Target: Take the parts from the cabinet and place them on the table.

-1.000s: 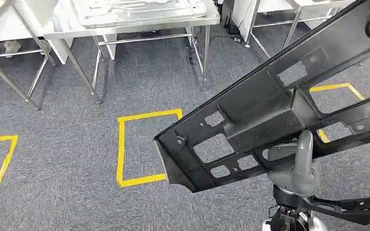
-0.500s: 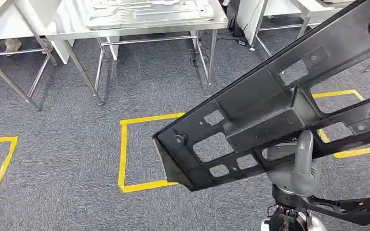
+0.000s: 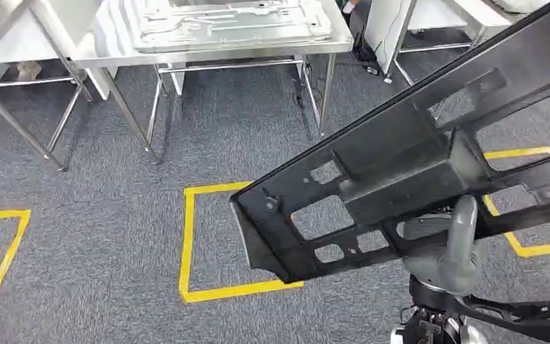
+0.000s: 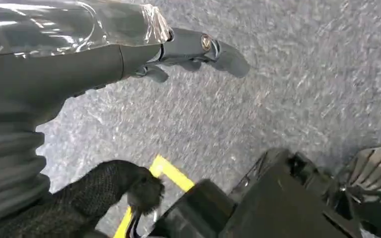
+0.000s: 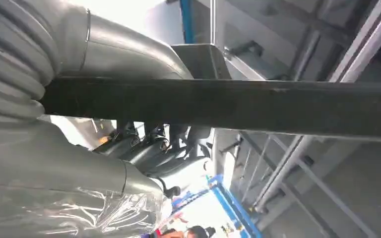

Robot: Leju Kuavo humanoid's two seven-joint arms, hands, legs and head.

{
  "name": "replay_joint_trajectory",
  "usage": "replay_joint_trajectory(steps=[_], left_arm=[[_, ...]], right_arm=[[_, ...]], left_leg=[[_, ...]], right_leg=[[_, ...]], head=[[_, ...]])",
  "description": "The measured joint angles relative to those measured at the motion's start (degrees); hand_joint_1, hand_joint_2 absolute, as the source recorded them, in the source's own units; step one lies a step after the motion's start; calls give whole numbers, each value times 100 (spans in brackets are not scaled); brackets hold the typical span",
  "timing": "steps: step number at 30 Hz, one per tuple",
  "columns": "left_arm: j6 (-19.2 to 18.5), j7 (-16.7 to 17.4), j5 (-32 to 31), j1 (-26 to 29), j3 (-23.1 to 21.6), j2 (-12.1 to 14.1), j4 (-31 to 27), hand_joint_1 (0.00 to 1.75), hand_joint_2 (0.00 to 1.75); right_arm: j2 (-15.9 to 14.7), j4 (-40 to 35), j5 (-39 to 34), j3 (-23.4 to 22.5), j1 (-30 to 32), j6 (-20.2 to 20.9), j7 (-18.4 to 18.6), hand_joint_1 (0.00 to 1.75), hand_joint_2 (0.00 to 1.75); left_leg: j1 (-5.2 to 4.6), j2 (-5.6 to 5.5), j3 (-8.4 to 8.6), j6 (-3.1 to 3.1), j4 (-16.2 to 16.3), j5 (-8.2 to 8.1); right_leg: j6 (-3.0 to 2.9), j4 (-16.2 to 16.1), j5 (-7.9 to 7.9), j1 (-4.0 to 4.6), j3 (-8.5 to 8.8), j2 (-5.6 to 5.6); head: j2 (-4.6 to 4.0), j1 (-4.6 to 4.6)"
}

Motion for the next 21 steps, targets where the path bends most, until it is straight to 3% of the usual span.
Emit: replay_joint_trajectory(steps=[1, 3, 4, 5, 6, 7, 8, 9, 10, 11, 12, 15, 17, 19, 21], left_arm=[[0, 0, -2, -14, -2, 15, 0, 0, 175], [0, -4, 0, -29, 0, 11, 0, 0, 175], [9, -7, 11, -33, 2, 11, 0, 0, 175], [7, -44, 22, -57, 9, 17, 0, 0, 175], [4, -46, 22, -94, 15, 22, 0, 0, 175], [4, -46, 17, -108, 15, 22, 0, 0, 175], [4, -46, 17, -105, 15, 22, 0, 0, 175], [4, -46, 15, -103, 17, 22, 0, 0, 175], [4, -46, 11, -95, 17, 22, 0, 0, 175], [4, -48, 11, -75, 17, 22, 0, 0, 175], [-4, -48, 17, -81, 22, 35, 0, 0, 175], [-13, -48, -2, -95, 22, 28, 0, 0, 175], [-13, -57, 0, -90, 22, 24, 0, 0, 175], [-13, -57, 0, -80, 22, 26, 0, 0, 175], [-13, -57, 0, -61, 20, 22, 0, 0, 175]], right_arm=[[6, -18, 15, 0, 2, 2, -24, 175, 175], [20, -35, 46, 0, 0, 0, -57, 175, 175], [20, -35, 79, 0, 4, 0, -59, 175, 175], [20, -39, 88, 0, 7, -2, -70, 175, 175], [22, -44, 88, 0, 8, -4, -77, 175, 175], [24, -44, 88, 0, 8, -4, -81, 175, 175], [24, -44, 88, 0, 9, -4, -83, 175, 175], [24, -46, 88, 0, 9, -4, -96, 175, 175], [28, -59, 90, 0, 9, -4, -107, 175, 175], [33, -63, 90, 0, 13, -4, -118, 175, 175], [37, -61, 90, 2, 22, -4, -123, 175, 175], [50, -90, 94, 0, 23, -4, -142, 175, 175], [50, -103, 88, 0, 15, -4, -146, 175, 175], [50, -125, 92, -2, 10, 0, -155, 175, 175], [50, -125, 90, -2, 33, -2, -155, 175, 175]], left_leg=[[21, 12, -81, -11, 174, 8], [46, 32, -552, -103, 996, -10], [74, 32, -873, -140, 1428, -173], [93, 38, -1148, -173, 1738, -447], [99, 44, -1321, -192, 1847, -674], [101, 44, -1391, -202, 1772, -749], [107, 47, -1384, -196, 1545, -659], [109, 53, -1338, -196, 1191, -382], [108, 70, -1285, -171, 716, 143], [105, 114, -1298, -140, 334, 771], [47, 110, -1313, -97, 325, 699], [39, 97, -1221, 28, 257, 709], [77, 72, -995, 102, 166, 693], [68, 74, -913, 171, 152, 636], [53, 68, -825, 205, 152, 534]], right_leg=[[-20, -8, -23, -32, 71, 3], [-65, -16, -132, -43, 177, 4], [-68, -16, -189, -43, 234, 4], [-66, -17, -260, -44, 305, 4], [-60, -17, -326, -53, 391, 4], [-52, -17, -393, -62, 485, 8], [-42, -18, -464, -70, 594, 13], [-26, -21, -533, -76, 697, 15], [1, -26, -605, -81, 805, 15], [25, -43, -657, -76, 834, 20], [72, -32, -698, -58, 899, 38], [175, -56, -709, -54, 985, 32], [204, 255, -749, -65, 888, 24], [213, 1036, -944, -53, 389, 25], [221, 1671, -1272, -42, -162, 25]], head=[[0, 9], [0, -9], [0, -9], [0, -7], [0, -9], [0, -7], [0, -9], [0, -9], [0, -9], [-2, -11], [0, -9], [0, -4], [0, 15], [0, 35], [0, 37]])
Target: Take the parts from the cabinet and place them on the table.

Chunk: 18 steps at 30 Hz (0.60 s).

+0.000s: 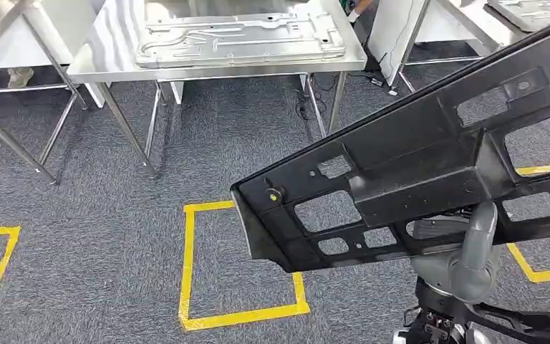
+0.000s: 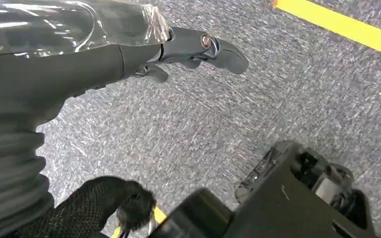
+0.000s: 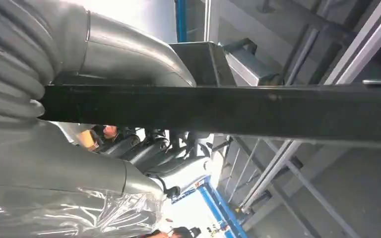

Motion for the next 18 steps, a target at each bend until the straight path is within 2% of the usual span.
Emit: replay_joint_trajectory(steps=[1, 2, 3, 4, 5, 6, 7, 8, 9, 10, 11, 12, 13, 14, 15, 16, 17, 18], left_arm=[[0, 0, 0, 8, 0, 0, 0, 0, 175], [0, 0, 0, 17, 0, 0, 0, 0, 175], [0, 2, 0, 28, 0, 0, 0, 0, 175], [0, 4, 0, 36, 0, 0, 0, 0, 175], [0, 4, -2, 58, 0, -4, 0, 0, 175], [0, 11, -2, 64, -2, -15, 0, 0, 175], [0, 11, -2, 65, -2, -24, -2, 0, 175], [-4, 11, -2, 62, -4, -26, 0, 0, 175], [-2, 11, -2, 67, -4, -26, 0, 0, 175], [-2, 11, -2, 55, -2, -22, 0, 0, 175], [0, 11, -4, 57, -4, -20, 0, 0, 175], [0, 11, -2, 48, -4, -20, 0, 0, 175], [2, 11, 0, 50, -2, -20, 0, 0, 175], [13, -2, 18, 28, 4, -15, 0, 0, 175], [13, -2, 17, -15, 13, -7, -2, 0, 175], [13, 4, 11, -40, 18, -7, -2, 0, 175], [13, 11, 9, -44, 22, -7, 0, 0, 175], [13, 13, 9, -39, 28, -7, -2, 0, 175]], right_arm=[[0, 0, -2, 0, 5, 0, 0, 175, 175], [0, 0, -4, 0, 9, 2, 0, 175, 175], [0, 0, -2, 0, 10, 0, 0, 175, 175], [0, 0, -4, 0, 12, 0, -2, 175, 175], [0, 0, -4, 0, 14, 2, -2, 175, 175], [0, 0, -2, -2, 34, 0, -7, 175, 175], [2, -2, -4, -2, 38, 0, -7, 175, 175], [2, -13, -4, -2, 44, 2, -11, 175, 175], [2, -17, -4, -2, 30, 2, -13, 175, 175], [2, -22, 0, -2, 32, 4, -11, 175, 175], [13, -35, -4, -2, 41, 4, -13, 175, 175], [17, -41, -4, -2, 37, 4, -17, 175, 175], [17, -46, -2, -2, 37, 7, -22, 175, 175], [17, -46, -4, -2, 43, 9, -24, 175, 175], [20, -46, -7, -2, 51, 9, -31, 175, 175], [20, -46, -4, -2, 52, 9, -31, 175, 175], [20, -46, -4, -2, 54, 9, -31, 175, 175], [20, -46, -5, -2, 56, 11, -42, 175, 175]], left_leg=[[-8, -16, 69, -3, 0, -57], [-10, -34, 155, -11, 0, -121], [-12, -43, 247, -20, -1, -186], [-16, -46, 342, -32, -4, -257], [-14, -46, 346, -47, -15, -326], [-54, -60, 465, -81, 23, -413], [-59, -56, 442, -124, -44, -463], [-59, -56, 554, -161, -72, -462], [-60, -57, 595, -188, -20, -412], [-70, -56, 612, -210, 15, -434], [-52, -37, 536, -235, 212, -453], [-39, -29, 329, -282, 574, -495], [-5, -30, 26, -333, 1017, -619], [20, -28, -267, -370, 1418, -820], [31, -24, -481, -397, 1677, -1005], [39, -22, -603, -411, 1754, -1071], [50, -18, -617, -423, 1608, -989], [58, -12, -537, -438, 1259, -739]], right_leg=[[-2, 16, -29, 5, -132, 0], [-15, -188, 84, 10, -150, 0], [-40, -542, 342, 18, -81, 0], [-77, -990, 706, 36, 30, 0], [-130, -1417, 1146, 67, 127, -2], [-157, -1613, 1280, 88, 127, 14], [-154, -1592, 1170, 112, 170, 7], [-192, -1625, 1221, 111, 206, 26], [-230, -1645, 1189, 88, 235, 22], [-258, -1651, 1180, 47, 324, 29], [-284, -1676, 1138, 40, 398, 20], [-314, -1675, 1097, 28, 445, 14], [-323, -1675, 1051, 25, 475, 13], [-320, -1675, 1003, 24, 512, 12], [-315, -1674, 957, 16, 559, 9], [-306, -1674, 909, 7, 620, 8], [-296, -1674, 853, -2, 701, 12], [-281, -1674, 796, -11, 792, 15]], head=[[0, 2], [0, 4], [0, 9], [0, 13], [0, 22], [0, 22], [0, 46], [0, 44], [0, 55], [0, 55], [0, 59], [0, 33], [0, 39], [0, 39], [0, 39], [0, 37], [0, 37], [0, 37]])
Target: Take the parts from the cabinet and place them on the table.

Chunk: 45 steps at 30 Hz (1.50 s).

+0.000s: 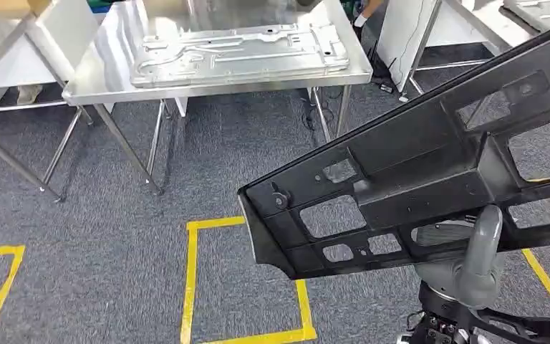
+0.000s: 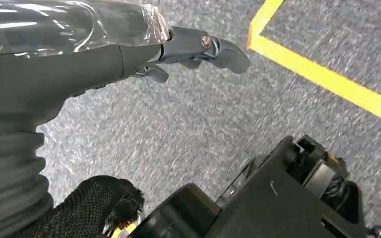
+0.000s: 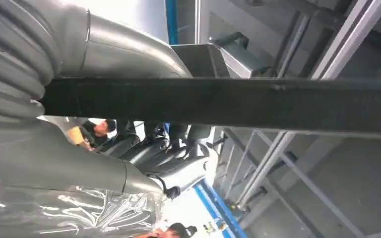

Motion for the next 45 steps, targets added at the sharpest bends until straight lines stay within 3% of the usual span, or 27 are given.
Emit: replay_joint_trajectory(steps=[2, 3, 4, 7, 9, 12, 14, 15, 17, 18, 19, 20, 22, 23, 25, 27, 28, 30, 31, 33, 35, 36, 39, 41, 43, 44, 45], left_arm=[[-2, 31, -13, 25, 0, 0, 2, 0, 175], [0, 50, -9, 39, 2, 4, 2, 0, 175], [-11, 55, -13, 21, 2, 9, 2, 0, 175], [-15, 63, -17, 34, 4, 11, 0, 0, 175], [-15, 68, -28, 36, 2, 9, 0, 0, 175], [-17, 83, -28, 56, 2, 9, 0, 0, 175], [-20, 83, -28, 75, 2, 9, 0, 0, 175], [-20, 87, -28, 87, 2, 9, 0, 0, 175], [-20, 101, -31, 108, 2, 9, 0, 0, 175], [-22, 101, -33, 131, 0, 9, 2, 0, 175], [-31, 103, -33, 121, -2, 9, 0, 0, 175], [-31, 107, -28, 123, 0, 11, 0, 0, 175], [-31, 114, -33, 114, -2, 9, 0, 0, 175], [-31, 118, -31, 108, -2, 24, 2, 0, 175], [-22, 116, -17, 99, 0, 22, 0, 0, 175], [-13, 98, -13, 18, 15, 24, -4, 0, 175], [-11, 98, -13, -9, 18, 24, -5, 0, 175], [-7, 98, -13, -21, 20, 24, -7, 0, 175], [-2, 100, -13, -17, 20, 24, -7, 0, 175], [11, 107, -11, 25, 20, 26, -7, 0, 175], [17, 109, 0, 21, 26, 35, -7, 0, 175], [22, 105, 7, 12, 31, 33, -9, 0, 175], [22, 107, -6, 33, 39, 28, -11, 0, 175], [22, 116, -9, 35, 39, 28, -11, 0, 175], [22, 116, -9, 55, 39, 24, -11, 0, 175], [24, 116, -7, 69, 39, 24, -11, 0, 175], [33, 116, -7, 82, 39, 24, -11, 0, 175]], right_arm=[[2, 0, -2, 0, 1, 7, -4, 175, 175], [2, 2, -4, 0, -1, 15, -15, 175, 175], [4, 0, -13, 0, 9, 20, -15, 175, 175], [7, -2, -15, -2, 21, 50, -22, 175, 175], [7, -2, -24, -11, 13, 57, -22, 175, 175], [7, -2, -39, -35, 25, 70, -26, 175, 175], [7, -2, -59, -46, 37, 72, -26, 175, 175], [7, -2, -70, -52, 41, 74, -26, 175, 175], [7, -2, -120, -85, 49, 92, -30, 175, 175], [7, -2, -120, -100, 55, 96, -31, 175, 175], [7, 9, -131, -105, 67, 103, -39, 175, 175], [9, -2, -135, -105, 79, 116, -39, 175, 175], [4, -2, -135, -116, 94, 138, -31, 175, 175], [13, -2, -135, -116, 97, 155, -31, 175, 175], [24, -2, -131, -118, 93, 175, -33, 175, 175], [24, -2, -133, -118, 104, 177, -31, 175, 175], [24, -2, -133, -118, 104, 177, -31, 175, 175], [24, -2, -133, -118, 107, 179, -31, 175, 175], [24, -2, -131, -118, 106, 190, -31, 175, 175], [28, -2, -122, -120, 109, 197, -31, 175, 175], [35, -2, -120, -136, 121, 212, -41, 175, 175], [35, -4, -131, -140, 135, 214, -39, 175, 175], [35, -2, -133, -181, 158, 221, -68, 175, 175], [35, -4, -131, -205, 162, 232, -81, 175, 175], [35, -2, -142, -245, 209, 232, -79, 175, 175], [35, 0, -195, -254, 217, 229, -70, 175, 175], [35, 2, -221, -258, 222, 229, -59, 175, 175]], left_leg=[[0, 27, 223, 33, -939, 801], [-44, 45, 206, 77, -1077, 876], [-77, 46, 211, 136, -1098, 613], [-72, 25, 367, 288, -1247, 790], [-43, 22, 574, 373, -1296, 779], [-70, 25, 653, 424, -1296, 680], [-82, 18, 744, 412, -1296, 585], [-83, 9, 818, 400, -1296, 525], [-83, 7, 1002, 366, -1296, 383], [-72, 18, 1001, 343, -1313, 311], [-91, 15, 1066, 305, -1299, 287], [-85, 25, 1033, 257, -1330, 255], [-95, 31, 1111, 217, -1288, 273], [-98, 35, 1020, 193, -1094, 293], [-70, 38, 574, 119, -324, 337], [-32, 42, -14, 52, 446, -27], [-23, 40, -187, 27, 616, -211], [-21, 42, -217, 17, 380, -144], [-23, 42, -131, 33, 1, 123], [-46, 53, 23, 135, -897, 1005], [-121, 60, 34, 224, -1040, 787], [-116, 72, 88, 234, -1083, 908], [-74, 53, 325, 344, -1170, 836], [-65, 65, 415, 412, -1182, 768], [-64, 53, 490, 419, -1182, 667], [-56, 43, 559, 410, -1182, 604], [-40, 28, 646, 392, -1182, 536]], right_leg=[[45, -12, -110, -13, 143, 2], [80, -9, -136, -5, 207, 8], [113, -34, -160, -3, 196, 25], [239, 23, -88, -2, 296, 8], [253, 320, -259, -13, 229, 3], [292, 1429, -740, -5, -500, 3], [287, 1580, -730, 4, -807, 2], [276, 1291, -519, 17, -776, 2], [212, 364, 184, 48, -536, 2], [161, 139, 457, 79, -475, 6], [148, 112, 232, 103, -564, -6], [103, 95, 338, 128, -523, -21], [28, 68, 274, 120, -475, -14], [2, 40, 251, 75, -396, -5], [-48, 19, 167, 57, -292, -21], [-55, 19, 64, 52, -195, -29], [-51, 19, 8, 50, -125, -28], [-39, 18, -113, 46, 52, -14], [-24, 17, -177, 46, 152, -4], [5, -10, -295, 44, 286, -4], [82, -11, -366, 56, 322, 34], [106, -13, -394, 55, 356, 16], [179, 194, -437, 54, 419, 3], [207, 901, -609, 63, -45, 5], [236, 1613, -899, 56, -637, 4], [250, 1718, -945, 53, -836, 3], [263, 1572, -851, 48, -898, 2]], head=[[0, 0], [0, 0], [0, 0], [0, 13], [0, 20], [0, 35], [0, 37], [0, 39], [0, 42], [0, 44], [-4, 22], [2, 48], [0, 50], [2, 50], [0, 13], [0, 20], [0, 17], [0, 15], [0, 17], [0, 17], [0, 31], [0, 22], [0, 44], [0, 63], [0, 70], [0, 70], [0, 68]])
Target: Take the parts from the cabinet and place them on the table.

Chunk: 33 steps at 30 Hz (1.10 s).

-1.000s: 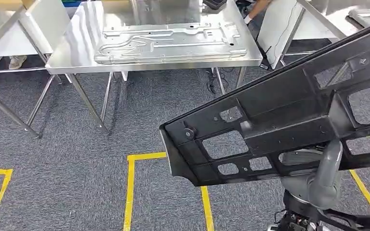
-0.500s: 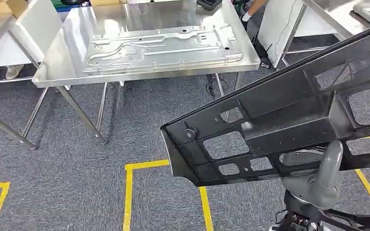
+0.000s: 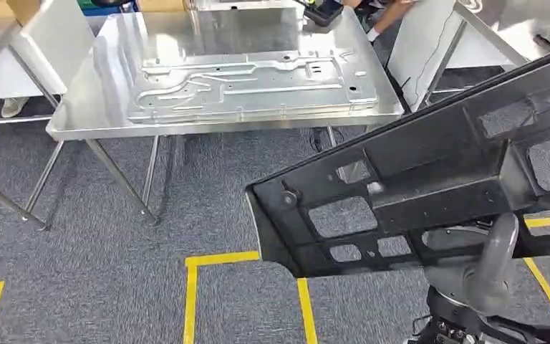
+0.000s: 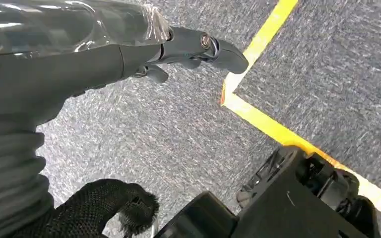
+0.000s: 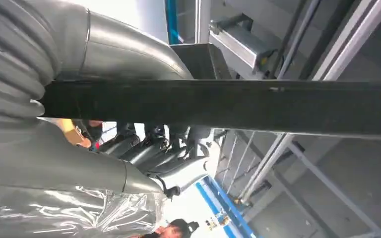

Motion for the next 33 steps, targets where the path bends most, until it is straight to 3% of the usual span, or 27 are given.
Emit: replay_joint_trajectory(steps=[1, 2, 3, 4, 5, 6, 8, 9, 10, 11, 13, 14, 15, 16, 17, 19, 21, 23, 24, 25, 26, 28, 29, 30, 31, 32, 33], left_arm=[[2, 2, 0, 9, 2, 0, 0, 0, 175], [4, 2, 0, 18, 2, -2, 0, 0, 175], [7, 4, 0, 40, 2, -2, 0, 0, 175], [24, 9, 2, 54, 2, 0, 2, 0, 175], [37, 11, 13, 50, 2, 0, 2, 0, 175], [55, 13, 11, 39, 2, 0, 0, 0, 175], [72, 11, 11, 43, 2, 2, 0, 0, 175], [72, 9, 13, 37, 0, 4, 0, 0, 175], [72, -2, 24, 39, 0, 4, 0, 0, 175], [92, -19, 59, 41, 7, 2, 0, 0, 175], [92, -48, 113, -14, 26, 2, -2, 0, 175], [90, -52, 118, -34, 39, 2, -2, 0, 175], [85, -50, 118, -43, 50, 2, -2, 0, 175], [72, -44, 120, -43, 61, 2, -2, 0, 175], [70, -24, 120, -40, 70, 2, -2, 0, 175], [66, 0, 122, -3, 79, 18, 2, 0, 175], [55, 13, 131, -15, 92, 17, 0, 0, 175], [52, 55, 114, -9, 94, 17, 0, 0, 175], [54, 63, 111, -6, 96, 7, -2, 0, 175], [52, 74, 96, 0, 96, 4, -2, 0, 175], [55, 96, 96, 7, 98, 7, -2, 0, 175], [55, 138, 94, 21, 101, 2, -2, 0, 175], [52, 149, 94, 29, 101, 2, -2, 0, 175], [52, 153, 94, 37, 98, 2, -2, 0, 175], [52, 155, 94, 44, 98, 2, -2, 0, 175], [52, 157, 94, 46, 98, 0, -2, 0, 175], [50, 157, 94, 47, 98, -2, -2, 0, 175]], right_arm=[[0, 2, -26, -9, 0, -2, 13, 175, 175], [0, 4, -44, -15, 1, -11, 39, 175, 175], [0, 11, -90, -15, 3, -44, 79, 175, 175], [0, 56, -126, -17, 7, -100, 135, 175, 175], [0, 83, -155, -17, 7, -138, 157, 175, 175], [0, 94, -164, -20, 47, -164, 190, 175, 175], [0, 142, -129, -24, 41, -212, 225, 175, 175], [4, 146, -63, -22, 36, -306, 238, 175, 175], [4, 159, 21, -24, 33, -459, 251, 175, 175], [4, 168, 74, -24, 38, -544, 273, 175, 175], [4, 188, 125, -24, 41, -627, 286, 175, 175], [4, 197, 127, -24, 42, -655, 289, 175, 175], [4, 201, 129, -24, 43, -667, 289, 175, 175], [4, 201, 138, -24, 43, -678, 289, 175, 175], [4, 201, 146, -24, 40, -682, 288, 175, 175], [4, 210, 162, -24, 33, -693, 297, 175, 175], [6, 243, 168, -22, 22, -726, 323, 175, 175], [4, 249, 184, -20, 26, -741, 323, 175, 175], [0, 253, 201, -20, 12, -747, 337, 175, 175], [0, 267, 228, -20, 10, -772, 359, 175, 175], [0, 273, 263, -17, -6, -798, 378, 175, 175], [-7, 330, 374, -13, -20, -927, 555, 175, 175], [-7, 367, 424, -11, -22, -962, 617, 175, 175], [-7, 413, 468, -7, -27, -996, 675, 175, 175], [-7, 455, 492, 0, -44, -1010, 712, 175, 175], [-7, 513, 522, 11, -69, -1023, 752, 175, 175], [-7, 566, 531, 31, -95, -1027, 769, 175, 175]], left_leg=[[18, -15, 97, -25, 0, -73], [40, -24, 204, -56, 0, -155], [48, -25, 279, -97, -1, -244], [35, -17, 338, -148, 10, -331], [33, -22, 348, -173, 8, -369], [10, -14, 350, -218, -23, -412], [18, -7, 359, -265, 88, -336], [26, -1, 276, -281, 311, -275], [27, 7, 75, -322, 678, -202], [35, 7, -233, -344, 1120, -244], [28, 11, -719, -377, 1671, -644], [19, 10, -846, -365, 1730, -860], [7, 10, -896, -339, 1650, -954], [-6, 10, -879, -307, 1416, -867], [-40, 10, -818, -246, 1018, -546], [-131, 3, -766, -53, 268, 476], [-190, -21, -695, -7, 189, 446], [-169, -20, -572, 15, 40, 446], [-103, -10, -418, 11, -35, 460], [-107, -16, -331, 35, -79, 442], [-99, -15, -277, 60, -91, 416], [-84, -41, -187, 74, -91, 315], [-71, -76, -132, 62, -91, 260], [-52, -119, -61, 46, -91, 201], [-28, -173, 21, 19, -90, 137], [2, -227, 111, -10, -90, 67], [28, -288, 204, -48, -89, -4]], right_leg=[[13, -312, 223, -8, 33, -1], [33, -725, 550, -23, 116, -2], [58, -1155, 988, -48, 195, -11], [46, -1295, 1360, -42, 148, -54], [-52, -1312, 1108, -26, 149, -58], [-113, -1300, 1244, -14, 167, -50], [-200, -1329, 1149, -30, 244, -44], [-233, -1359, 1124, -42, 318, -37], [-258, -1373, 1067, -48, 394, -51], [-273, -1383, 1018, -49, 457, -49], [-282, -1387, 906, -43, 584, -51], [-284, -1387, 845, -38, 666, -47], [-289, -1388, 778, -33, 759, -40], [-288, -1393, 705, -22, 868, -28], [-291, -1400, 631, -6, 982, -25], [-286, -1417, 532, 3, 1096, -20], [-211, -1493, 467, 13, 1163, 22], [-174, -1425, 560, 20, 1241, 30], [-163, -1325, 539, 18, 1194, 31], [-148, -1097, 550, 27, 1126, 15], [-128, -762, 493, 27, 927, 14], [-77, -75, 175, 10, 394, 9], [-49, 75, -3, 1, 190, 8], [-20, 24, -56, -15, 86, 8], [14, -194, 34, -35, 86, 9], [42, -546, 267, -57, 156, 12], [80, -977, 637, -87, 257, 37]], head=[[0, 2], [0, 2], [0, 7], [0, 13], [0, 20], [0, 15], [0, 20], [0, 20], [0, 7], [0, 2], [0, 2], [0, 0], [0, 2], [0, 0], [0, 0], [-2, 4], [0, -2], [0, 0], [0, 0], [0, 11], [0, 13], [0, 18], [0, 15], [0, 17], [0, 17], [0, 18], [0, 17]])
